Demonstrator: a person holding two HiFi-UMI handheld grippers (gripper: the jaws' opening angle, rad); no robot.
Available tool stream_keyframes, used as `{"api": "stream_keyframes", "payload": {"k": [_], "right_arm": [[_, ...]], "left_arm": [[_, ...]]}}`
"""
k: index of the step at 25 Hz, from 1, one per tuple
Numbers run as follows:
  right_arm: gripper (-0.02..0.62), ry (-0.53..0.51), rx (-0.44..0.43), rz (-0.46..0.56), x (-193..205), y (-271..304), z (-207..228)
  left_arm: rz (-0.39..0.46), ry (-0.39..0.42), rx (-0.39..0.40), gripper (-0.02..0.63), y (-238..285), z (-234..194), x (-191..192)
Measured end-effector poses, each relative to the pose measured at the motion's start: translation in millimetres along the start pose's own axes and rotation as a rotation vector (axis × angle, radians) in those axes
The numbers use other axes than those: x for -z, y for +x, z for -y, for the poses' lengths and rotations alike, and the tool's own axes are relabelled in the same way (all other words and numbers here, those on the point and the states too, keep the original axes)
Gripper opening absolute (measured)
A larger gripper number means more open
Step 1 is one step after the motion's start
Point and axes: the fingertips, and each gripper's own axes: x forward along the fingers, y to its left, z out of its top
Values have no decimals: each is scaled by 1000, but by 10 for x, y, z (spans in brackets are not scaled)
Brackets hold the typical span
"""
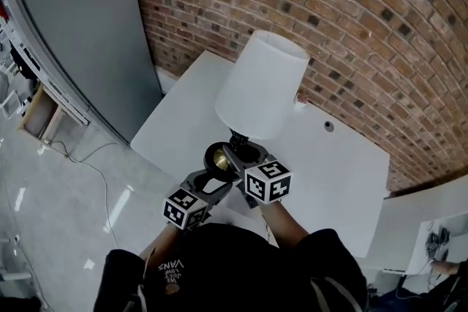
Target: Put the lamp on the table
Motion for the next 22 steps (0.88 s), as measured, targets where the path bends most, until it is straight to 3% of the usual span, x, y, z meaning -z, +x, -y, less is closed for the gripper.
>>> {"api": "stream_keyframes", "payload": {"k": [14, 22], "right_arm": [[120, 69, 198, 78, -319, 738, -15], [120, 66, 275, 62, -302, 809, 179]], "left_arm": [[-74, 98, 203, 224, -271, -881, -281], [-98, 69, 276, 222, -97, -989, -293]]}}
